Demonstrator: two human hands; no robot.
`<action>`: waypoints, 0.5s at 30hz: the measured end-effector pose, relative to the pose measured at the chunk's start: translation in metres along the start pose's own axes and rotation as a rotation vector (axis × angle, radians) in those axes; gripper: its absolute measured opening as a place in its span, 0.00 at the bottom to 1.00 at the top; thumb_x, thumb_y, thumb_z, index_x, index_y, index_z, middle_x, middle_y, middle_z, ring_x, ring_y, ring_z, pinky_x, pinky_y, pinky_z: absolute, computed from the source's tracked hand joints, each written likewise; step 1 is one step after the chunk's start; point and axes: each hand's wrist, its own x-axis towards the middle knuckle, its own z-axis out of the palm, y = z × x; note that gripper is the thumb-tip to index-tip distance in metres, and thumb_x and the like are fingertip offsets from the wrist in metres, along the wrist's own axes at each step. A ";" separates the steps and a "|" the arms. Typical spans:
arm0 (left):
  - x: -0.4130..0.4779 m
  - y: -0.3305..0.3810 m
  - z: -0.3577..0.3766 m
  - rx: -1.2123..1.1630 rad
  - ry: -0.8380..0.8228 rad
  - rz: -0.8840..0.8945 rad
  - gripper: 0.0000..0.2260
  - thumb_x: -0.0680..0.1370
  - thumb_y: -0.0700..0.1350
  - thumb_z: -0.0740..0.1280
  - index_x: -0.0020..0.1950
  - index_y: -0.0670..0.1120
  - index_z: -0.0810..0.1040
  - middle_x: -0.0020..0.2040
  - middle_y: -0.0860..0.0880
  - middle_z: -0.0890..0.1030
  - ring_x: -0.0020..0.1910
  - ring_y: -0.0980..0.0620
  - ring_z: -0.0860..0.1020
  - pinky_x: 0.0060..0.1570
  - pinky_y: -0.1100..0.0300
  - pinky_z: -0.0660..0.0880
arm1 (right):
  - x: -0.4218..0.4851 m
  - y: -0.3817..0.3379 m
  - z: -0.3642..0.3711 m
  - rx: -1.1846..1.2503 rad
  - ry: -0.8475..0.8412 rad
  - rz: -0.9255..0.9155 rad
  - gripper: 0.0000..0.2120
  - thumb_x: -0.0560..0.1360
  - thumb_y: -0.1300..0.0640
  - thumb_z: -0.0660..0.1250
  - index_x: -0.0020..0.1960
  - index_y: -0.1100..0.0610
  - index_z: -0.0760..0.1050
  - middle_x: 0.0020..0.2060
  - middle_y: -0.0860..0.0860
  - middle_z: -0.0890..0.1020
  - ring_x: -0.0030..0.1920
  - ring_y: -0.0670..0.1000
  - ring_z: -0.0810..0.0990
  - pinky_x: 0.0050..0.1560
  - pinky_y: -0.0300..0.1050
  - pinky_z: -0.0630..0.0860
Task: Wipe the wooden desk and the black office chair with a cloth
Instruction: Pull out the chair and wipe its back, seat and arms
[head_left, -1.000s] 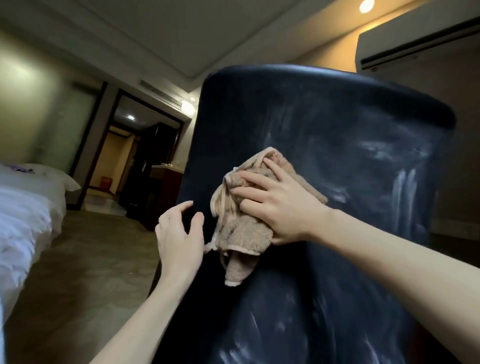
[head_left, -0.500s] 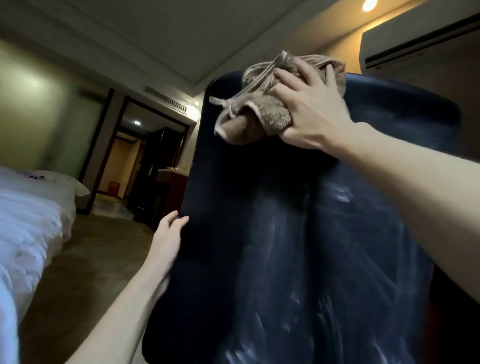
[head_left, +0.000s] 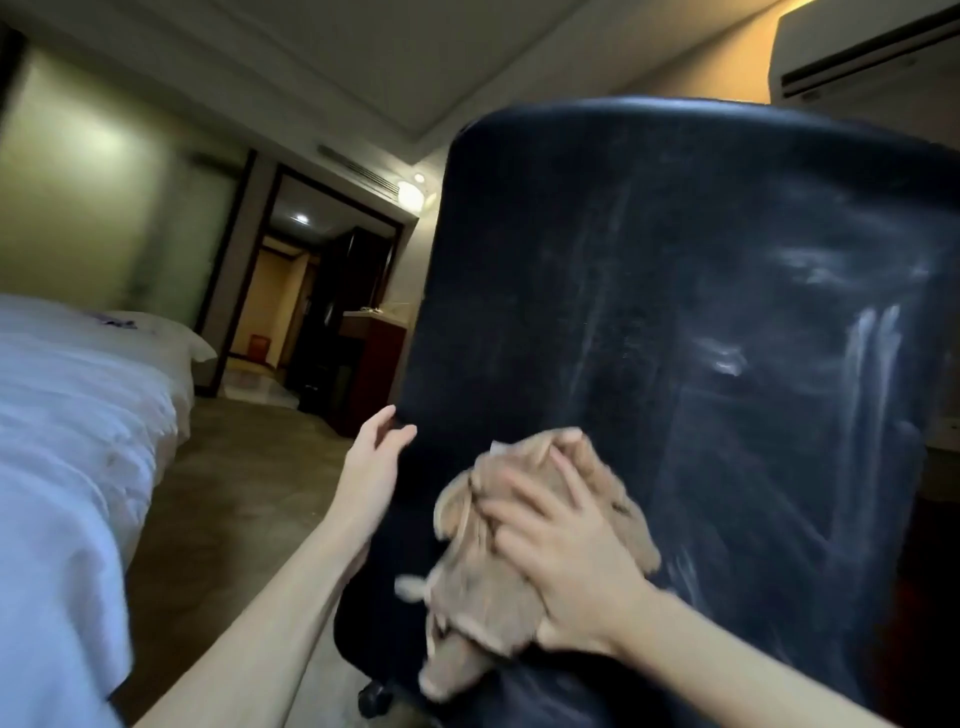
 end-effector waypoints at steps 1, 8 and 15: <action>-0.003 -0.008 -0.002 0.025 0.000 -0.011 0.21 0.83 0.44 0.67 0.76 0.51 0.72 0.63 0.54 0.77 0.55 0.61 0.78 0.47 0.74 0.74 | -0.009 -0.017 0.016 -0.001 -0.084 -0.045 0.23 0.61 0.45 0.71 0.55 0.51 0.82 0.67 0.48 0.78 0.80 0.58 0.60 0.76 0.74 0.49; -0.028 -0.069 -0.039 0.241 -0.048 -0.256 0.20 0.82 0.60 0.64 0.72 0.56 0.72 0.63 0.55 0.79 0.61 0.52 0.78 0.64 0.51 0.73 | -0.017 -0.040 0.028 -0.094 -0.238 -0.256 0.14 0.70 0.45 0.63 0.52 0.50 0.78 0.64 0.47 0.79 0.78 0.58 0.65 0.76 0.71 0.47; -0.025 -0.081 -0.047 0.275 -0.061 -0.285 0.23 0.82 0.65 0.59 0.71 0.55 0.76 0.69 0.53 0.77 0.67 0.49 0.75 0.72 0.48 0.68 | 0.052 0.066 -0.084 -0.352 0.279 -0.021 0.18 0.64 0.48 0.69 0.50 0.57 0.79 0.62 0.55 0.82 0.71 0.63 0.73 0.70 0.75 0.58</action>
